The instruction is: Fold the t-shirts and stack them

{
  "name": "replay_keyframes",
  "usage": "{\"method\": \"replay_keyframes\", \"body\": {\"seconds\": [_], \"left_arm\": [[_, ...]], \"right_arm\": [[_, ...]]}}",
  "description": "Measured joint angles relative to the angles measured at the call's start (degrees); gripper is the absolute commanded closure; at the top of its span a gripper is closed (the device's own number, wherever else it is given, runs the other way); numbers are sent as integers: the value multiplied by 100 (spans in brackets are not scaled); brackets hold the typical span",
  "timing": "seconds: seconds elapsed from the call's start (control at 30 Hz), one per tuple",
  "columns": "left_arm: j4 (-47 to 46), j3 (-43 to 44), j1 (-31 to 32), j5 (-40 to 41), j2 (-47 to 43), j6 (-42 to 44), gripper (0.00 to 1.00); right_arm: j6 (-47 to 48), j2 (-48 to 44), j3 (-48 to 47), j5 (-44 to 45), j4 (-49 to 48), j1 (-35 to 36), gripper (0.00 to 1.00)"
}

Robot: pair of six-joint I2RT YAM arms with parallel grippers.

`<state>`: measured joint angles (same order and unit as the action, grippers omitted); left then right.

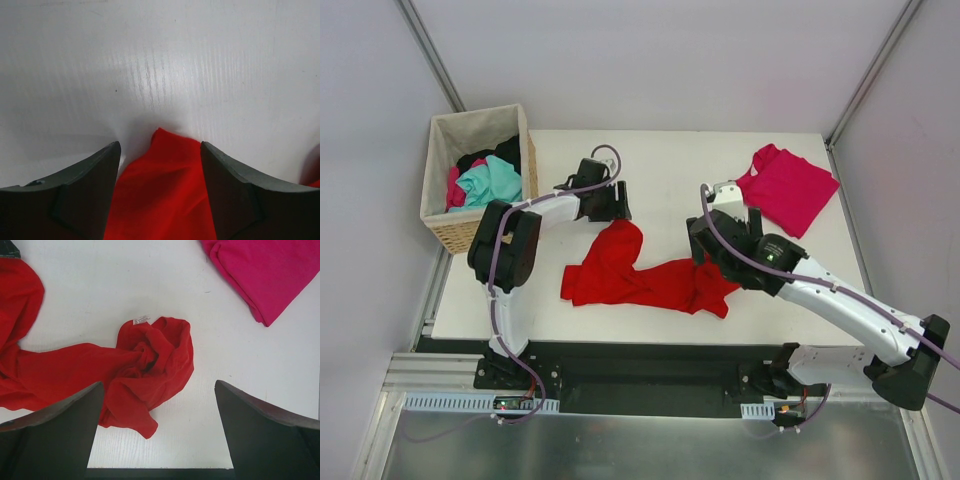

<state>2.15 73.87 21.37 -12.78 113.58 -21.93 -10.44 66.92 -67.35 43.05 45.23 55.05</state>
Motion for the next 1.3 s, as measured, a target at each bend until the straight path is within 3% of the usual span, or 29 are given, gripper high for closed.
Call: {"method": "replay_keyframes", "body": {"seconds": [0.07,0.17,0.3,0.33,0.37,0.73,0.97,1.17,1.3], "left_arm": [[-101,-37,0,-4,0,-7,39],[-227,-101,0,-2,0,-31,51],[-284,-166,0,22,2,-98,83],[-282,-177,0,33,20,-107,96],[-282,-188,0,42,44,-122,100],[-407,-286,0,236,24,-162,100],[-227,-634,-13,671,-442,-192,100],[-227,-715,-87,861,-826,-236,100],[-229,-807,-125,944,-903,-269,100]], "right_arm": [[0,0,26,-2,-4,0,4],[0,0,70,-4,-37,0,3],[-2,-15,131,-22,-63,0,3],[-4,-26,155,-22,-68,0,3],[-4,-37,179,-22,-68,0,3],[-151,-304,426,-142,-83,24,3],[-400,-304,935,-525,-92,247,3],[-581,168,1158,-1137,-304,636,1],[-645,837,793,-1316,-341,1224,4]]}}
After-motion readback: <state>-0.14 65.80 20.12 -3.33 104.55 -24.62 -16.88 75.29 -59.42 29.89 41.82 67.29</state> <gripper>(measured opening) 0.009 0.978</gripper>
